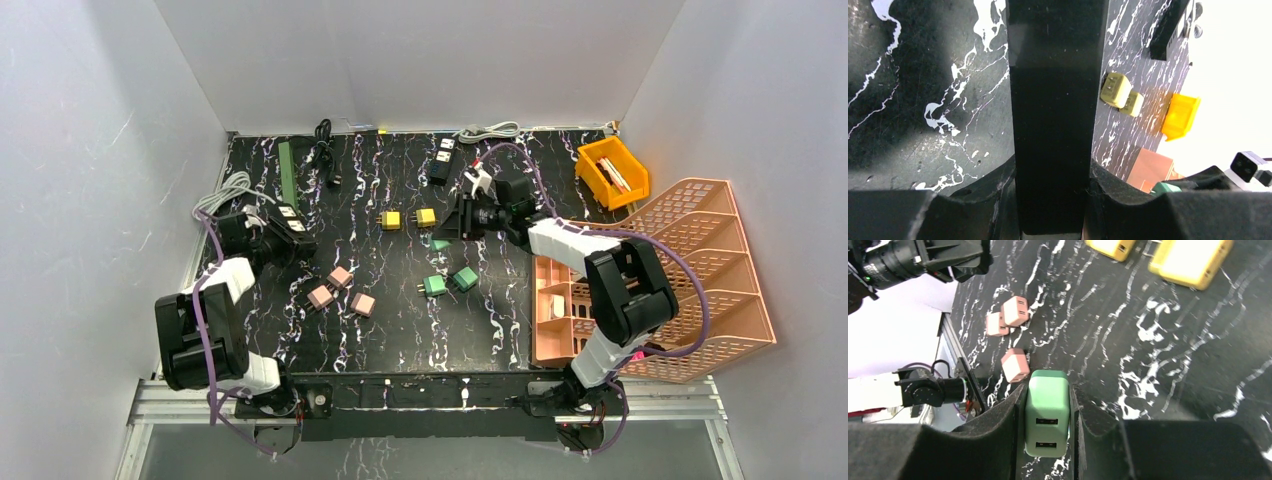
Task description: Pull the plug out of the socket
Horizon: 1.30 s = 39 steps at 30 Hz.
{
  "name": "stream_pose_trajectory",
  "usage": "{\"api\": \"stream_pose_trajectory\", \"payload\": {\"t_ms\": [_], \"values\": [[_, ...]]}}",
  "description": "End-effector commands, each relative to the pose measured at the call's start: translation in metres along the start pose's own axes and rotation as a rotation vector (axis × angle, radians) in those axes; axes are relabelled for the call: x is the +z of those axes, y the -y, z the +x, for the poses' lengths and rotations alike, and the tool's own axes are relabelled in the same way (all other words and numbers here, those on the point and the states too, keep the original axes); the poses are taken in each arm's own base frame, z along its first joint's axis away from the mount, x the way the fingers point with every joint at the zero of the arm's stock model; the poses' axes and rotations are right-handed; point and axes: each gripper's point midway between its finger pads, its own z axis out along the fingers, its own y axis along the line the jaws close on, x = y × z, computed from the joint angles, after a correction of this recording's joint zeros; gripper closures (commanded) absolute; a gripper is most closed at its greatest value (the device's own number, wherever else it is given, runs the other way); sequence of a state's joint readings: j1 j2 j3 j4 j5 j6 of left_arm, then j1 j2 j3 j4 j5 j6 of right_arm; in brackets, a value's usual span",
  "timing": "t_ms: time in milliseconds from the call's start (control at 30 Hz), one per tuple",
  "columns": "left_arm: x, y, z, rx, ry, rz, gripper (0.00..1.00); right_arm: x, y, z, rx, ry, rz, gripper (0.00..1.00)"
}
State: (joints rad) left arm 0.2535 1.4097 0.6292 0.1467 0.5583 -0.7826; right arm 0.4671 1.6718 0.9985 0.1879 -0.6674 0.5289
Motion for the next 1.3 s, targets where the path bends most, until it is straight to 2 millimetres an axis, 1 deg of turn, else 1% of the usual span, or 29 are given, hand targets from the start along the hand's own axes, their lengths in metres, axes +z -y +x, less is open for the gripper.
{"api": "stream_pose_trajectory", "payload": {"t_ms": [0, 100, 167, 200, 233, 267, 300, 333, 367, 400, 500, 600, 633, 700, 833, 933, 1033, 1133, 1167, 1200, 1267], "values": [[-0.006, 0.014, -0.001, 0.013, -0.046, 0.043, 0.71, -0.008, 0.004, -0.001, -0.037, 0.045, -0.007, 1.00], [-0.011, 0.014, -0.001, 0.027, -0.038, 0.038, 0.53, -0.006, 0.019, 0.002, -0.015, 0.042, 0.019, 1.00], [-0.014, 0.010, -0.001, 0.038, -0.032, 0.010, 0.38, -0.002, 0.027, 0.002, 0.004, 0.040, 0.013, 1.00], [-0.021, 0.016, -0.005, 0.059, -0.013, 0.011, 0.33, 0.000, 0.029, 0.001, 0.009, 0.038, 0.011, 1.00], [-0.025, 0.018, -0.006, 0.074, -0.006, 0.005, 0.23, 0.002, 0.032, 0.001, 0.012, 0.035, 0.012, 1.00], [-0.029, 0.020, -0.008, 0.087, 0.001, -0.004, 0.19, 0.003, 0.031, -0.002, 0.008, 0.040, 0.011, 1.00], [-0.033, 0.022, -0.010, 0.097, 0.010, -0.015, 0.17, 0.009, 0.042, 0.004, 0.029, 0.021, 0.026, 1.00], [-0.038, 0.024, -0.013, 0.107, 0.021, -0.026, 0.16, 0.011, 0.046, 0.006, 0.035, 0.015, 0.037, 1.00], [-0.043, 0.026, -0.016, 0.116, 0.035, -0.039, 0.06, 0.012, 0.050, 0.006, 0.037, 0.012, 0.050, 1.00], [-0.047, 0.028, -0.018, 0.124, 0.049, -0.053, 0.02, 0.013, 0.055, 0.009, 0.041, 0.006, 0.066, 1.00], [-0.060, 0.028, -0.028, 0.151, 0.101, -0.106, 0.02, 0.014, 0.071, 0.016, 0.047, -0.011, 0.130, 1.00], [-0.071, 0.027, -0.039, 0.177, 0.160, -0.159, 0.02, 0.013, 0.083, 0.027, 0.058, -0.042, 0.176, 1.00], [-0.075, 0.028, -0.042, 0.185, 0.177, -0.172, 0.02, 0.013, 0.085, 0.030, 0.061, -0.051, 0.185, 0.94], [-0.081, 0.030, -0.048, 0.201, 0.213, -0.185, 0.02, 0.012, 0.088, 0.035, 0.063, -0.062, 0.195, 0.75], [-0.085, 0.036, -0.052, 0.231, 0.229, -0.177, 0.01, 0.008, 0.091, 0.039, 0.050, -0.067, 0.224, 0.56], [-0.079, 0.035, -0.046, 0.233, 0.193, -0.152, 0.02, 0.003, 0.095, 0.038, 0.020, -0.066, 0.279, 0.43], [-0.061, 0.023, -0.030, 0.189, 0.109, -0.127, 0.07, -0.001, 0.095, 0.031, -0.005, -0.053, 0.306, 0.34], [-0.046, 0.012, -0.022, 0.146, 0.043, -0.142, 0.09, -0.004, 0.090, 0.015, -0.038, -0.023, 0.326, 0.31], [-0.042, 0.008, -0.022, 0.152, 0.035, -0.160, 0.09, -0.006, 0.090, 0.010, -0.049, -0.013, 0.337, 0.30], [-0.036, 0.005, -0.024, 0.176, 0.032, -0.189, 0.09, -0.008, 0.085, 0.002, -0.064, 0.003, 0.342, 0.29], [-0.027, 0.006, -0.031, 0.208, 0.016, -0.232, 0.09, -0.016, 0.074, -0.016, -0.100, 0.037, 0.352, 0.27]]}}
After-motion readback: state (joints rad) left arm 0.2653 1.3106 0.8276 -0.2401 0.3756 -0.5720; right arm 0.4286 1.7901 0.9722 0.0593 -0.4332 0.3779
